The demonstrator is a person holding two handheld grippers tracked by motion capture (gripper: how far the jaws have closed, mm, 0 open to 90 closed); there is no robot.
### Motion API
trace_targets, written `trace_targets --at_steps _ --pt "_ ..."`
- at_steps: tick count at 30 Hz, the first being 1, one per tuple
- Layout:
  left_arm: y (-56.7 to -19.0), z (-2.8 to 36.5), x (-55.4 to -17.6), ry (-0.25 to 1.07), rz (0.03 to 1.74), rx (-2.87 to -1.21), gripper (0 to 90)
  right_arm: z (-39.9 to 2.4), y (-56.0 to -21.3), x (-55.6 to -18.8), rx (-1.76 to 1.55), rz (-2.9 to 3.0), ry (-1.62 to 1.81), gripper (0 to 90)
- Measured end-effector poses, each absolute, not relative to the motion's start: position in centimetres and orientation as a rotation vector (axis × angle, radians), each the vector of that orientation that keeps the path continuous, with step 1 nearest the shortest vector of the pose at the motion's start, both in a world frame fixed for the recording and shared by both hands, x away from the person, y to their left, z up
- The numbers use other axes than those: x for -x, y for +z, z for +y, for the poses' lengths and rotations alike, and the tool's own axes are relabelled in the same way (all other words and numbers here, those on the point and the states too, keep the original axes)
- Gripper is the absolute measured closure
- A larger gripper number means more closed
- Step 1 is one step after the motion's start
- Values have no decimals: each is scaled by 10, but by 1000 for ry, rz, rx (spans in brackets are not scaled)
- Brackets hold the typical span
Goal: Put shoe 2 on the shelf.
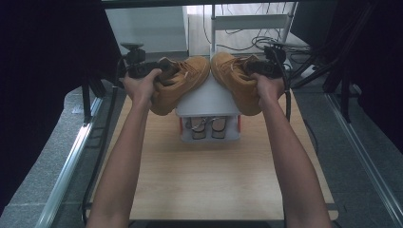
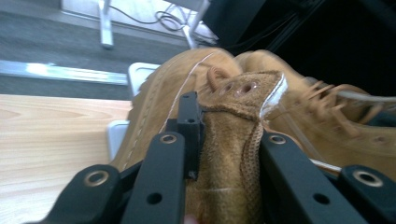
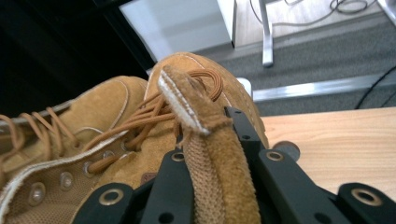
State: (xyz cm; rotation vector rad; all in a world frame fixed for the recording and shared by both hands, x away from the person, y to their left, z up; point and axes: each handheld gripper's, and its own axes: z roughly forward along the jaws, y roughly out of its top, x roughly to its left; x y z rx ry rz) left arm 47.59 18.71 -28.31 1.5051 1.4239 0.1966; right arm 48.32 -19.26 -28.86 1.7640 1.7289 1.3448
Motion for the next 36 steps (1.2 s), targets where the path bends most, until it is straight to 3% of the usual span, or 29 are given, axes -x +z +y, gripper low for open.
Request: trace_targets --at_steps 4,11,15,20,26,36 --pt "-280 182 -484 176 1407 -1563 712 -196 -290 -497 -1763 1819 1285 794" --pt "-282 187 -496 241 1373 -1671 489 -191 -288 -504 -1655 1909 1264 650" --pt "-283 191 -500 218 1357 -1678 467 -196 -289 -505 -1627 1929 1322 516" --pt "-282 184 -499 212 1348 -1646 568 -191 -292 -505 -1614 1934 1362 534" --pt "-287 182 -503 203 1360 -1617 576 -192 -292 -503 -1613 1923 1374 499" --pt "-283 189 -500 220 1283 -1658 394 -195 -287 -498 -1563 1844 1388 382"
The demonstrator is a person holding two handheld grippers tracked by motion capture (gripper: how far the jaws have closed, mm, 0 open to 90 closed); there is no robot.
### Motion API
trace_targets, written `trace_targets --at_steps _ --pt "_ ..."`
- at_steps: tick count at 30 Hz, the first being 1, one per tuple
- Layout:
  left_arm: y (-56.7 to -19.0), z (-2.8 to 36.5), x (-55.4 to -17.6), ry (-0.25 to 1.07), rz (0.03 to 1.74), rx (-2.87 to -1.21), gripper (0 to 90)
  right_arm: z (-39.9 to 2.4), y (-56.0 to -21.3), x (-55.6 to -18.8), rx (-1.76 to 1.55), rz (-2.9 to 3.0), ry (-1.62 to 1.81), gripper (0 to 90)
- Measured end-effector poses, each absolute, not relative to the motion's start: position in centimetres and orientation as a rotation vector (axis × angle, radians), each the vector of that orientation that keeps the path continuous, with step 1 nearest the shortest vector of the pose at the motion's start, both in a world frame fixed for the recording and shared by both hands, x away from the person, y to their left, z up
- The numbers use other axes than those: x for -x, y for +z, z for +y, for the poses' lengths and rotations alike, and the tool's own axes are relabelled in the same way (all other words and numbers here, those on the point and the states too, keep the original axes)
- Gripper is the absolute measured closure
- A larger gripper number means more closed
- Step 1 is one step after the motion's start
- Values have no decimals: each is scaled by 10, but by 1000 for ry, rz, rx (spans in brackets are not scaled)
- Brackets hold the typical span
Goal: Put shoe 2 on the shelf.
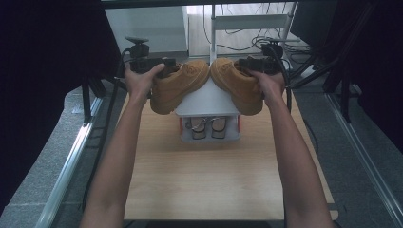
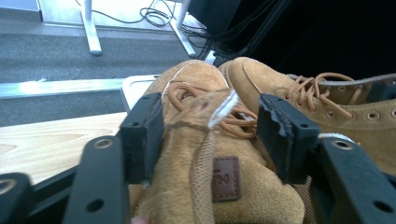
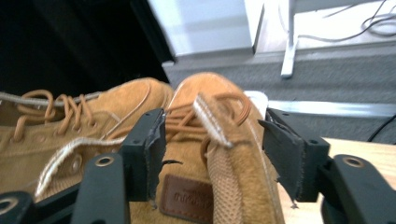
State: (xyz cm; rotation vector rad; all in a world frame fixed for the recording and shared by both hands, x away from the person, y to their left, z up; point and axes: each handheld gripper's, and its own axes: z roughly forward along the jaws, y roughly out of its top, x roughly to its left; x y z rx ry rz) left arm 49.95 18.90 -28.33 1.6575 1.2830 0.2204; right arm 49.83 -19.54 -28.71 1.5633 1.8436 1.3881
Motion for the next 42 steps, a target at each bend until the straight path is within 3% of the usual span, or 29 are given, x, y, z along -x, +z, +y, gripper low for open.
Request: trace_targets --at_steps 6,23,31,42 --pt "-277 192 -496 198 1249 -1625 342 -197 -280 -495 -1546 1786 1457 376" --pt "-262 213 -475 279 1194 -1576 362 -225 -267 -468 -1499 1766 1538 433" --pt "-249 220 -451 370 1168 -1618 382 -252 -260 -445 -1461 1771 1548 520" --pt "-260 263 -418 377 1207 -1572 489 -289 -283 -419 -1506 1760 1540 697"
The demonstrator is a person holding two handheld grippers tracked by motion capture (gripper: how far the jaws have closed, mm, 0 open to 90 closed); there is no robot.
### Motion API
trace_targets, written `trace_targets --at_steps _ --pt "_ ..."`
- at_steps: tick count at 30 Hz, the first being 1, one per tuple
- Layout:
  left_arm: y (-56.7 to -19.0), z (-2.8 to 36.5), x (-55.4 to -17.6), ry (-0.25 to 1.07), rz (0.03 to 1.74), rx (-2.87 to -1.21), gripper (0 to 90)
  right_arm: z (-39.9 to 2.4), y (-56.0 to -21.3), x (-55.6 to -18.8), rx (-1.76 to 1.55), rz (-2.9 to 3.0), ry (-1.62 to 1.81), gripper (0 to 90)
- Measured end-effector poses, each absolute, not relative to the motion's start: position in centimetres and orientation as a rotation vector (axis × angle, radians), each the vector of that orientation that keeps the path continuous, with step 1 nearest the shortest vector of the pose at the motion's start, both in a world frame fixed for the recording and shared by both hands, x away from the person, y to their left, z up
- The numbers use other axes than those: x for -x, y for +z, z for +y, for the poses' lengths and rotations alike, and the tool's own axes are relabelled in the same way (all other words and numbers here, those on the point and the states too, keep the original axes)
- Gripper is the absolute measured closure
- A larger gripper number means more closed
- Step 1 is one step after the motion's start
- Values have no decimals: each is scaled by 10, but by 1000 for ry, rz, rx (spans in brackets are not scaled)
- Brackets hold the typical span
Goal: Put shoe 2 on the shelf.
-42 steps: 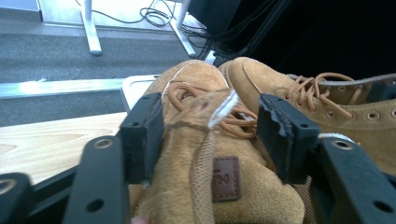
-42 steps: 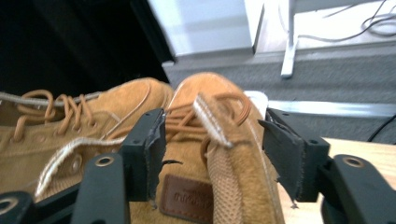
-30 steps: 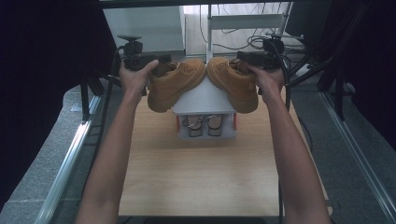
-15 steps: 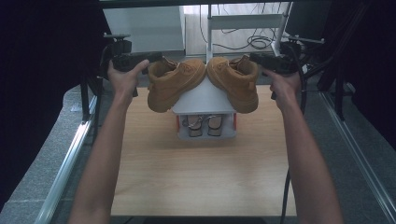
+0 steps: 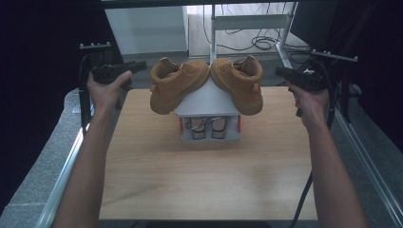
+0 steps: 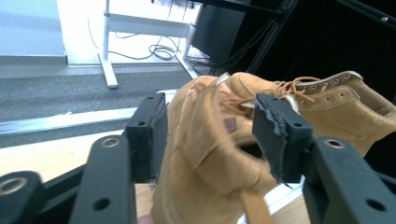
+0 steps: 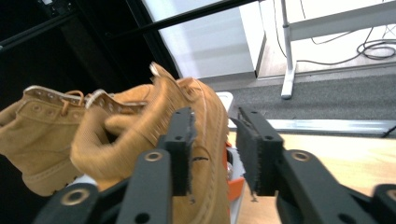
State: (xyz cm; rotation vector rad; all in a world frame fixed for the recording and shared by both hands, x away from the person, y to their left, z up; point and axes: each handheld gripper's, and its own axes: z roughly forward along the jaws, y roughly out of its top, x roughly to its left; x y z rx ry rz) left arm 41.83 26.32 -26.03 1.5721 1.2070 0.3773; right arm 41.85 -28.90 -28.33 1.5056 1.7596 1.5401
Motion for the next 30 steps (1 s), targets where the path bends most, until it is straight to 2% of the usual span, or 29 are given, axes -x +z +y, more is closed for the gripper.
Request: trace_targets --at_steps 3,5,8,12,19,30 --pt "-267 274 -412 388 1230 -1559 568 -295 -292 -415 -1514 1762 1532 772" --pt "-275 282 -410 373 1242 -1562 668 -299 -301 -414 -1517 1770 1520 830" --pt "-289 291 -409 349 1272 -1576 772 -301 -310 -413 -1522 1776 1513 887" --pt "-311 297 -411 322 1311 -1603 884 -301 -327 -414 -1517 1789 1492 895" --pt "-341 290 -420 283 1345 -1664 899 -296 -354 -421 -1545 1825 1472 896" --pt "-358 272 -429 260 1346 -1730 900 -275 -371 -429 -1505 1885 1429 895"
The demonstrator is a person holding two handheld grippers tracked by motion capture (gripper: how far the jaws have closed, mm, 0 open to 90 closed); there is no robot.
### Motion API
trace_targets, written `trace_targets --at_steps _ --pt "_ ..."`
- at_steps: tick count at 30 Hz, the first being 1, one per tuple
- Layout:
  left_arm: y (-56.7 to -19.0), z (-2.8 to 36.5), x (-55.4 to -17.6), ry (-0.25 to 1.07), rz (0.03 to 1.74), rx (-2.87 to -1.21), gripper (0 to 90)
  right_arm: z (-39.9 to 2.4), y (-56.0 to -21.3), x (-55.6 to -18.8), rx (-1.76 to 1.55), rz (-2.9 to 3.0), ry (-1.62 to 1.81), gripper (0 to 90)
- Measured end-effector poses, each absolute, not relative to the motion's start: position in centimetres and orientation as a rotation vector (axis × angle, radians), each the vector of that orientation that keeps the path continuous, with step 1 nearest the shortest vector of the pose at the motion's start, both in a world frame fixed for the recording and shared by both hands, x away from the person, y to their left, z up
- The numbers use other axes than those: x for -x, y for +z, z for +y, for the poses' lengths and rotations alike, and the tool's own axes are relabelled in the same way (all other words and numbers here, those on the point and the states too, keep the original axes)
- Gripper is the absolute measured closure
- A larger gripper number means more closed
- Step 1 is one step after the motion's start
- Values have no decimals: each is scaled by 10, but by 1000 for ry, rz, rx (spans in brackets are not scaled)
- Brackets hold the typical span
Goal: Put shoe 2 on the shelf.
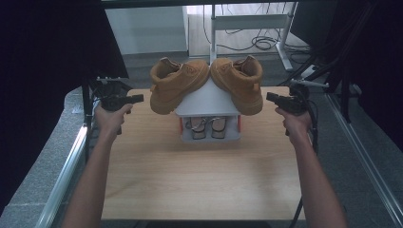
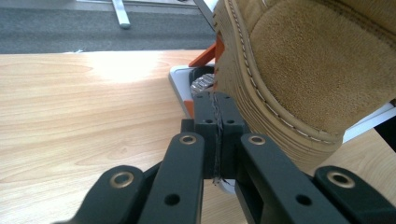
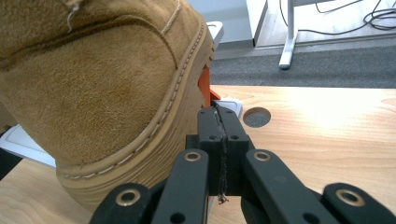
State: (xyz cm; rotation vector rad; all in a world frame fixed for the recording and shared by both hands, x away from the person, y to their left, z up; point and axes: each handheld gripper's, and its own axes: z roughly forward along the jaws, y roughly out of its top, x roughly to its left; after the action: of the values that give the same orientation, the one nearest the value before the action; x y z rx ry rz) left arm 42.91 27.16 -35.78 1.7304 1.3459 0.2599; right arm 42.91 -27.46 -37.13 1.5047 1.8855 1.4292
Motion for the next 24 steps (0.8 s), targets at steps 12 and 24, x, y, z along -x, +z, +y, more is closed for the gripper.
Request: trace_targets --at_steps 12,24 --pt "-353 257 -429 224 1309 -1723 899 -259 -366 -426 -1438 1889 1401 896" --pt "-345 235 -427 247 1260 -1768 900 -253 -362 -425 -1414 1903 1344 896"
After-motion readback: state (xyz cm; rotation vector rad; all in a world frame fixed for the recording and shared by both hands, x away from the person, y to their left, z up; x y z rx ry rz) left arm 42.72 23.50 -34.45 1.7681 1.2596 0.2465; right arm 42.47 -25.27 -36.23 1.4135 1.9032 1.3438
